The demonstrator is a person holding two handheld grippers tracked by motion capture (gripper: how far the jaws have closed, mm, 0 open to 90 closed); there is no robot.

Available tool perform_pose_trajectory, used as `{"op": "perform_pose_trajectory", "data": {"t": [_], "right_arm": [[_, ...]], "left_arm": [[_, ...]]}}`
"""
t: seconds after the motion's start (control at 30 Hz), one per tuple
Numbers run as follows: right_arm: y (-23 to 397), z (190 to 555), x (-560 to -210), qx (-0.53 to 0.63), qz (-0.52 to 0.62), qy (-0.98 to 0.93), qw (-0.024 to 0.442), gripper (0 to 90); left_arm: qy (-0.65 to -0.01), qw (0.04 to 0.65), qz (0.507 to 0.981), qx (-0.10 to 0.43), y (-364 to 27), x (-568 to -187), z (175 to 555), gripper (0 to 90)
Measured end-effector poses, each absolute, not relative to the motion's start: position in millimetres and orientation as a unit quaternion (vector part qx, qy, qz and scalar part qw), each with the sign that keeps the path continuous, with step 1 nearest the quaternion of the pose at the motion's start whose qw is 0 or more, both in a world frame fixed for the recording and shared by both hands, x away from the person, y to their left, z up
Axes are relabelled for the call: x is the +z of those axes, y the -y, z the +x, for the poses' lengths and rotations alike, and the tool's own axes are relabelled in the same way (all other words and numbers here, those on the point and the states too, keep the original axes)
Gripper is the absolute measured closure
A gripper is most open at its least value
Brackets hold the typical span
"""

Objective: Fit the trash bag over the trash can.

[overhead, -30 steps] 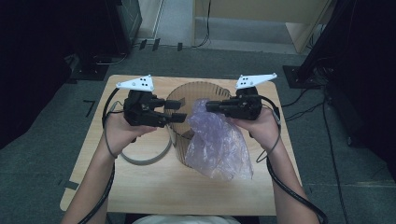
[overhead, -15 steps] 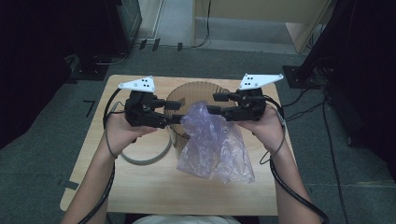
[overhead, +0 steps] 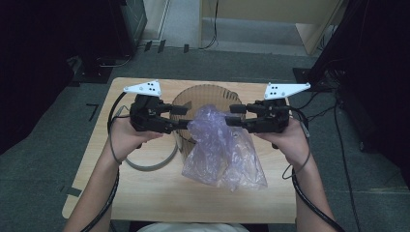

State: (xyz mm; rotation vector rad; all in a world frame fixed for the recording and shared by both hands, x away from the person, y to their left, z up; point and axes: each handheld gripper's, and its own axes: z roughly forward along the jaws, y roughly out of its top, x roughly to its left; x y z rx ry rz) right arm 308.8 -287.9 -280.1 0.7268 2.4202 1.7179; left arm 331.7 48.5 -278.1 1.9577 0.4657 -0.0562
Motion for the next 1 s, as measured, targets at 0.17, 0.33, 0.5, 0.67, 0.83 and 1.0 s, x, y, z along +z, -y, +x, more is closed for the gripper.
{"op": "perform_pose_trajectory", "data": {"t": [0.17, 0.33, 0.5, 0.67, 0.83, 1.0], "right_arm": [[289, 308, -286, 0.563, 0.232, -0.793, 0.025, 41.5], [279, 307, -296, 0.543, 0.214, -0.812, 0.009, 41.1], [272, 308, -303, 0.531, 0.198, -0.823, -0.013, 50.0], [268, 307, -305, 0.523, 0.19, -0.829, -0.043, 69.2], [266, 307, -304, 0.516, 0.198, -0.831, -0.065, 88.2], [272, 311, -300, 0.542, 0.225, -0.806, -0.075, 89.8]], "left_arm": [[-0.193, 0.536, 0.822, -0.026, -48, -278, 331, 41.4], [-0.192, 0.533, 0.823, -0.031, -46, -280, 332, 41.4], [-0.19, 0.534, 0.823, -0.034, -46, -281, 332, 41.5], [-0.19, 0.534, 0.823, -0.037, -45, -282, 332, 41.5], [-0.188, 0.534, 0.824, -0.039, -44, -282, 332, 41.6], [-0.187, 0.537, 0.822, -0.038, -45, -282, 332, 41.7]]}}
